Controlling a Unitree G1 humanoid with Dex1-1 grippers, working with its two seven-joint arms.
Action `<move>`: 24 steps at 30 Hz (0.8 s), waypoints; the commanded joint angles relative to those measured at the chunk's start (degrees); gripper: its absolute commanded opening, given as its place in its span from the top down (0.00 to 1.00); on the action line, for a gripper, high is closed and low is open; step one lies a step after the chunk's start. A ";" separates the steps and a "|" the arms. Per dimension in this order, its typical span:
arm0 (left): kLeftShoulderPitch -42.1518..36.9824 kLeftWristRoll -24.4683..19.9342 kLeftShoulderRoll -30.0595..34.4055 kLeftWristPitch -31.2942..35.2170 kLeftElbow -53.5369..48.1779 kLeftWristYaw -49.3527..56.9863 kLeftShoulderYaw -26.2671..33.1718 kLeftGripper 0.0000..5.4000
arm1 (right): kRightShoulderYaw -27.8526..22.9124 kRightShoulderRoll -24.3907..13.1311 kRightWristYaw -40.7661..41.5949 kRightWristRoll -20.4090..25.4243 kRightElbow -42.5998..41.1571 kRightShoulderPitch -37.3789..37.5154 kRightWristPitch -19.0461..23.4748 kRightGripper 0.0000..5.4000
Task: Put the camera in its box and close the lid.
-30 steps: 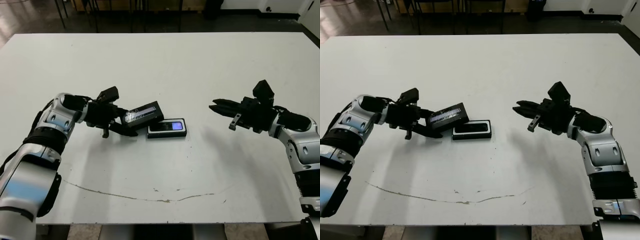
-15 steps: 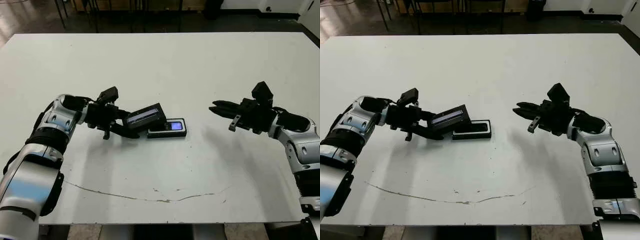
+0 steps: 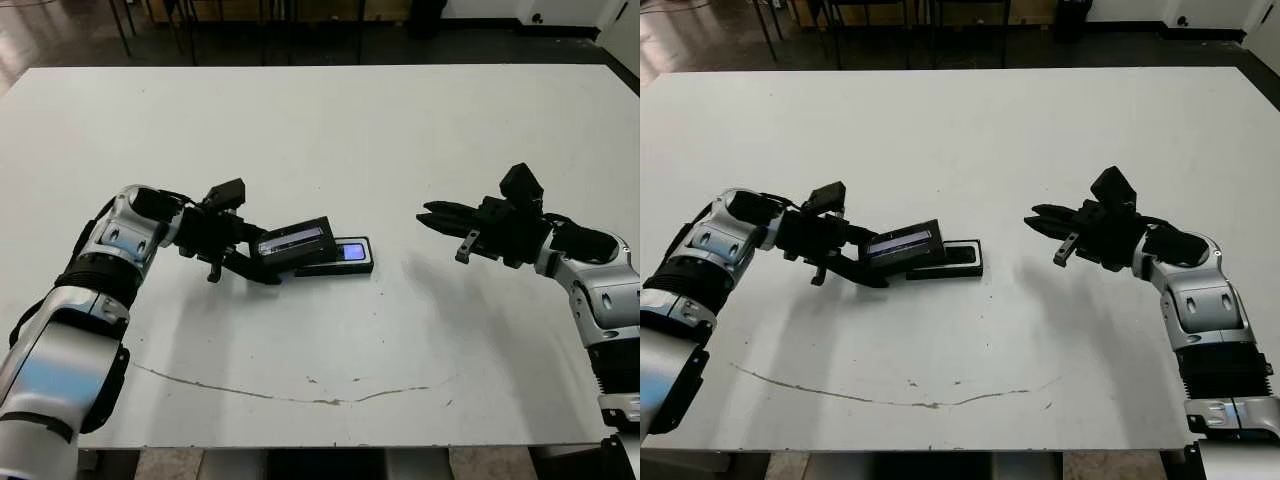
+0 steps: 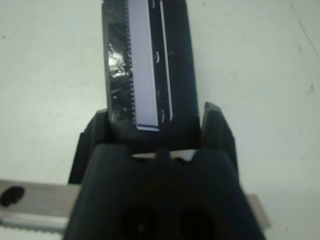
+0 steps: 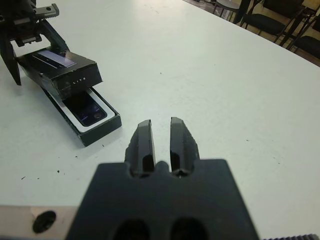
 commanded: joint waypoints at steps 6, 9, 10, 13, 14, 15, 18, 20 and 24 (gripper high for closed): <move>-0.54 4.77 -2.90 -0.85 4.27 2.58 -4.30 0.73 | 0.29 -0.69 -0.43 -0.37 -0.87 1.12 1.52 1.00; -0.61 4.86 -3.84 -0.59 5.23 2.83 -4.95 0.73 | 0.33 -0.69 -0.37 -0.58 -0.51 1.10 0.90 1.00; -0.62 4.69 -4.15 -0.46 5.55 2.79 -4.99 0.73 | 0.30 -0.68 -0.51 -0.57 -0.51 1.09 1.21 1.00; -0.76 4.41 -4.97 1.39 5.81 2.58 -5.12 0.73 | 0.32 -0.58 -0.17 -0.65 -0.09 1.13 -0.12 1.00; -0.87 4.46 -5.19 1.82 5.63 2.40 -5.30 0.73 | 0.32 -0.55 -0.05 -0.66 0.20 1.10 -0.53 1.00; -0.96 4.40 -5.48 2.17 5.51 2.22 -5.38 0.73 | 0.30 -0.51 0.04 -0.57 0.48 1.03 -0.62 1.00; -1.27 4.41 -6.34 2.98 5.25 2.21 -5.62 0.73 | 0.35 -0.52 -0.05 -0.36 0.41 0.90 0.13 1.00; -1.53 4.63 -6.90 3.41 5.27 2.72 -5.81 0.73 | 0.31 -0.53 -0.05 -0.26 0.27 0.91 0.27 1.00; -3.08 5.45 -8.90 5.61 7.42 4.35 -6.64 0.73 | 0.17 -0.70 -0.25 -0.13 -0.06 0.87 1.22 1.00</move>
